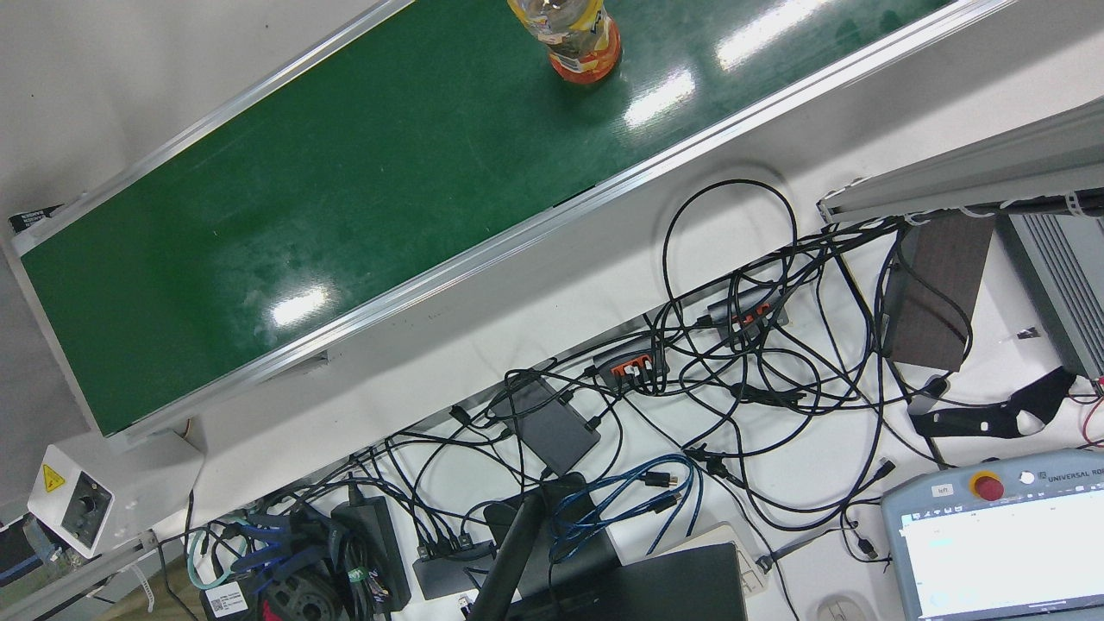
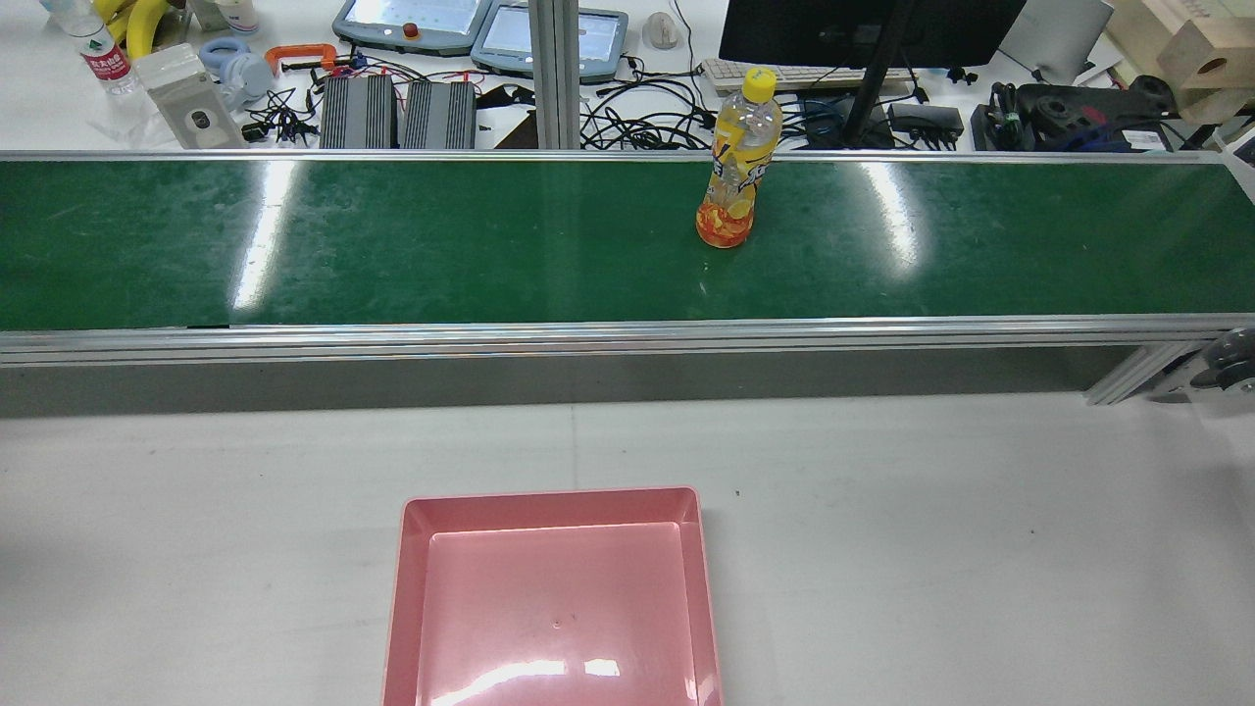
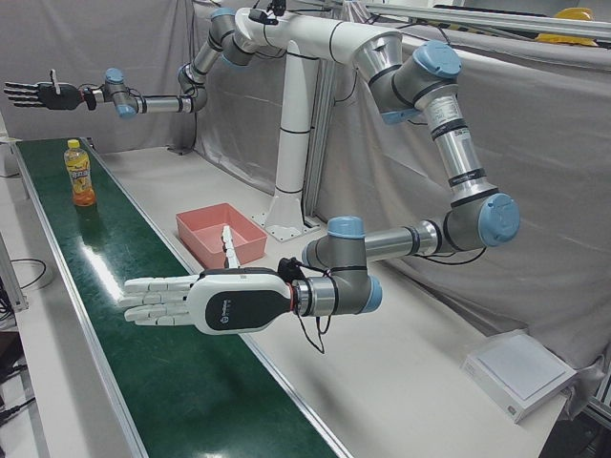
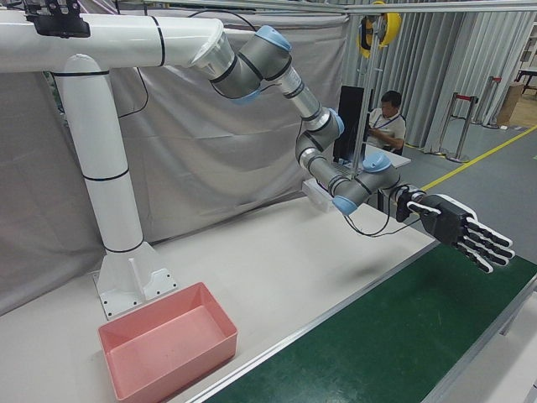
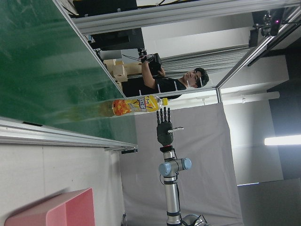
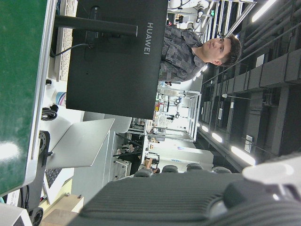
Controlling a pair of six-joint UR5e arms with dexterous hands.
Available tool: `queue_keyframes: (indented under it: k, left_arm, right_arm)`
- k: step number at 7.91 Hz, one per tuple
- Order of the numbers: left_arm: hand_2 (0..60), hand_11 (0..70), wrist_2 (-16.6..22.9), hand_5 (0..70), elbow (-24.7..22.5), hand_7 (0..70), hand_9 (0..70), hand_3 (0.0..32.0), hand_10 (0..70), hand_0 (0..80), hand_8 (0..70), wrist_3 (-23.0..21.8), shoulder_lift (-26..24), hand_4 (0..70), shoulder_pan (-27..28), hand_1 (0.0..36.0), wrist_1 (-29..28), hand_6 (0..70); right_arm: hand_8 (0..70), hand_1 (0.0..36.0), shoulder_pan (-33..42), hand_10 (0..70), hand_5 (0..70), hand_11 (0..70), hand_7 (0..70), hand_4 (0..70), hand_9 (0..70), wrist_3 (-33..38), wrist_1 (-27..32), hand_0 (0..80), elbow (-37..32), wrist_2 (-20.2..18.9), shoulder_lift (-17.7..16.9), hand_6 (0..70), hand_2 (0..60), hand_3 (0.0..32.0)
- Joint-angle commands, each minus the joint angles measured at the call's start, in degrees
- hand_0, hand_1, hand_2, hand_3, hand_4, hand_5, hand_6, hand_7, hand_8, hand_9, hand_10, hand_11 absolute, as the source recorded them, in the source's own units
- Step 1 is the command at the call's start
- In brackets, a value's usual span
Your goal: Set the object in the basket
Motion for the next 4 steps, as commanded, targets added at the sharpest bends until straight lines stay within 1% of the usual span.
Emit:
queue_keyframes:
  k: [1,4]
  left_arm:
    - [0.0,8.4,0.09,4.1,-0.02,0.0,0.4,0.0,4.7,46.4,0.0,0.00,0.36,0.5,0.38,10.0,0.09,0.0]
    - [0.0,7.9,0.09,3.3,0.33,0.0,0.0,0.0,4.4,46.7,0.0,0.35,0.10,0.1,0.29,10.1,2.01,0.0]
  right_arm:
    - [0.0,0.0,0.03,0.0,0.0,0.0,0.0,0.0,0.0,0.00,0.00,0.0,0.17,0.00,0.00,0.0,0.0,0.0]
    - [0.0,0.0,0.03,0.0,0.0,0.0,0.0,0.0,0.0,0.00,0.00,0.0,0.08,0.00,0.00,0.0,0.0,0.0]
